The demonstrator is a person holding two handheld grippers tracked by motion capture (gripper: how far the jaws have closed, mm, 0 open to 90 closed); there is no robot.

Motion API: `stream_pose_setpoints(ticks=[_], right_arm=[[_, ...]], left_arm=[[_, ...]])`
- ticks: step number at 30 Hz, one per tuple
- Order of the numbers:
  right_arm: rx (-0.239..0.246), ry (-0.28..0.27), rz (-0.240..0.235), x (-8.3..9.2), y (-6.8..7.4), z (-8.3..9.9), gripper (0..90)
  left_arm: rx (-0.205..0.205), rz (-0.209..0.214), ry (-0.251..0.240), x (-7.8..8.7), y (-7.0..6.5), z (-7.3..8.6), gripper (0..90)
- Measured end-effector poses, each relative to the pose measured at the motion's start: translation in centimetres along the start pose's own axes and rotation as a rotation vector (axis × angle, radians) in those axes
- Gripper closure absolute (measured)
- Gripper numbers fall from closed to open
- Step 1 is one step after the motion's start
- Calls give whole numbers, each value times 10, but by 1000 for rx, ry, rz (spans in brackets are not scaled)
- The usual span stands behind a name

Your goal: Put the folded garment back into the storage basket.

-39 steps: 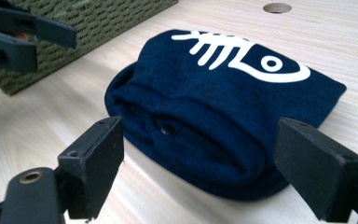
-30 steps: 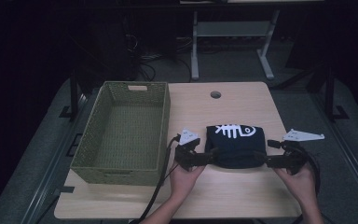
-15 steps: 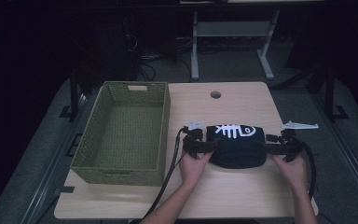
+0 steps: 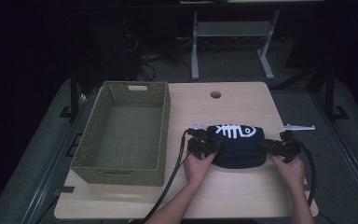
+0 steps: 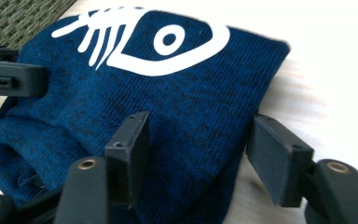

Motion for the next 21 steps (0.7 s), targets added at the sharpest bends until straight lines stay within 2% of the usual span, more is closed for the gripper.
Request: stream_pose_setpoints(ticks=[3, 5, 8, 12, 17, 21], right_arm=[[-2, 21, 5, -4, 2, 1, 441], [1, 26, 15, -5, 3, 1, 460], [13, 31, 26, -8, 4, 3, 498], [13, 24, 28, -9, 5, 5, 569], [-6, 26, -6, -9, 8, 7, 722], [-11, -2, -30, -1, 11, 4, 753]], left_arm=[[-15, 4, 8, 0, -1, 1, 352], [-12, 2, 5, -1, -2, 1, 385], [10, 25, 15, -2, 1, 1, 473], [10, 37, 15, -3, 1, 1, 580], [11, 40, 20, -4, 1, -1, 662], [4, 47, 22, -2, 0, -5, 688]])
Point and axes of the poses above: each handheld gripper's, and its own axes: x roughly backward along the jaws, z roughly out of its underside, y roughly to its left, the point moved 2 cm from there along -x, roughly forward along the jaws
